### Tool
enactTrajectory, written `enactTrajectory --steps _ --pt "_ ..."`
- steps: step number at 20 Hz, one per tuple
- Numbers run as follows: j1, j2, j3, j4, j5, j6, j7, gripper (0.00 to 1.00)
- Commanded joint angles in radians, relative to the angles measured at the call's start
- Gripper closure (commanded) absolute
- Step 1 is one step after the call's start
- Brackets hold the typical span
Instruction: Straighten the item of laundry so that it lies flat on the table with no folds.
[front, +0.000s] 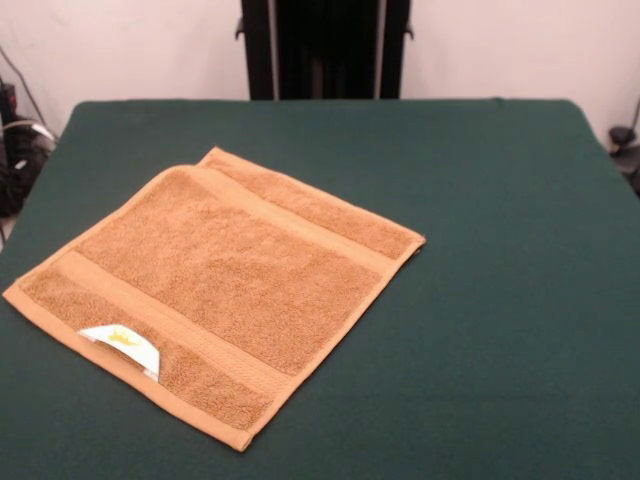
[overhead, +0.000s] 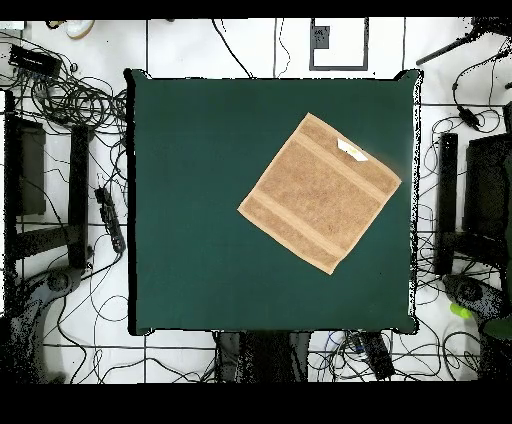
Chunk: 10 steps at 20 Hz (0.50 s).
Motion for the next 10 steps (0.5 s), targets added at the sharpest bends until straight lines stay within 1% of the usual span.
enactTrajectory --steps 1,4,10 --pt "0.036 0.138 0.083 0.180 -0.002 -0.182 -0.064 1.00" --pt "0.033 0.190 0.095 0.198 -0.025 -0.282 -0.068 1.00" --pt "0.049 0.240 0.076 0.202 -0.051 -0.393 -0.033 1.00"
